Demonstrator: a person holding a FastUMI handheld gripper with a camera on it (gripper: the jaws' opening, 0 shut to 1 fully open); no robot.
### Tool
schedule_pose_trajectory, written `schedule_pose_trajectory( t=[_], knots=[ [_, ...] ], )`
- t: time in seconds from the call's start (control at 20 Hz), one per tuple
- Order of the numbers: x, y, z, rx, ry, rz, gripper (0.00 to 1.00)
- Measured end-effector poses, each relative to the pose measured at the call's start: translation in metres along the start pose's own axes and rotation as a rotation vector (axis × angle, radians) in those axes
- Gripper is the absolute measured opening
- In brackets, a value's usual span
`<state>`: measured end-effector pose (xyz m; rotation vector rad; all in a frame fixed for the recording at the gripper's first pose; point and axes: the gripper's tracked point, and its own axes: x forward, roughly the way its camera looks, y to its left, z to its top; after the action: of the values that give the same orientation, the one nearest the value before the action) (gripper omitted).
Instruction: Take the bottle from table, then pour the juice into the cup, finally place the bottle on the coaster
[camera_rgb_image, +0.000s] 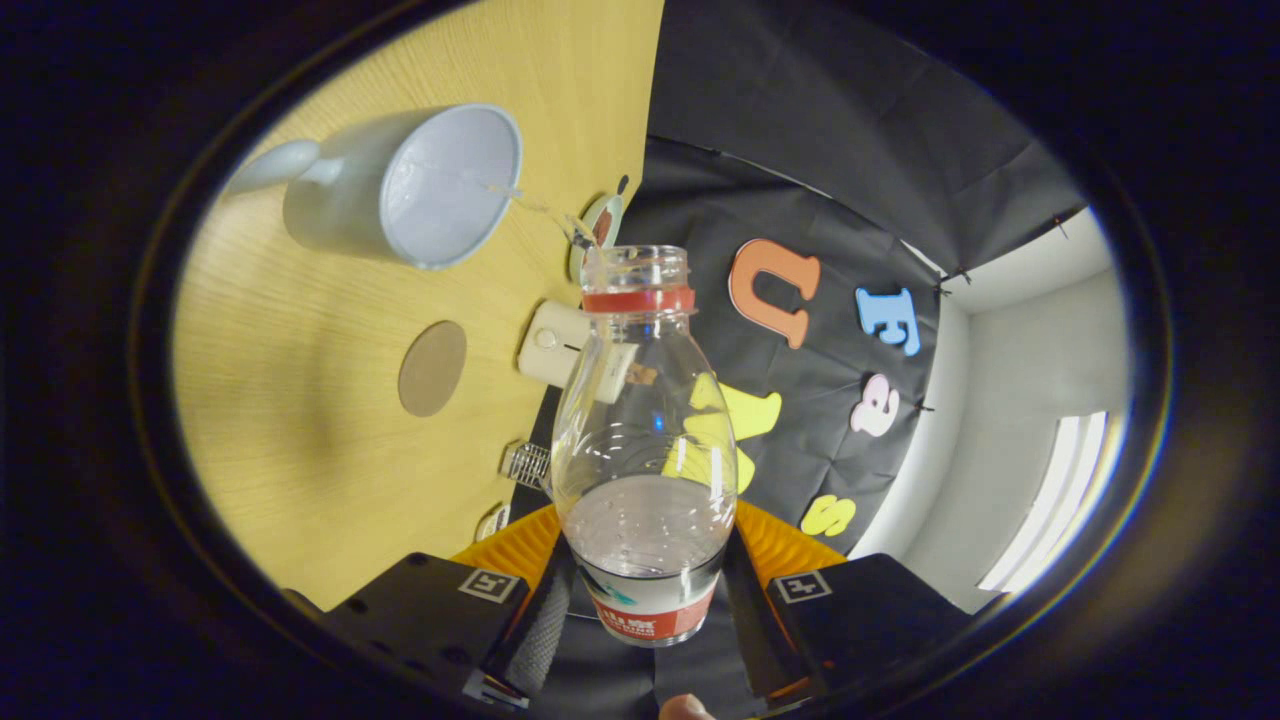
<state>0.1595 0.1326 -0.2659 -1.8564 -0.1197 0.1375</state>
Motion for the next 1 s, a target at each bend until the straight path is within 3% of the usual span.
schedule_pose_trajectory(
  t=[1.0],
  knots=[
    [0.001,-0.016,0.000,-0.069,-0.011,-0.024,0.78]
  ],
)
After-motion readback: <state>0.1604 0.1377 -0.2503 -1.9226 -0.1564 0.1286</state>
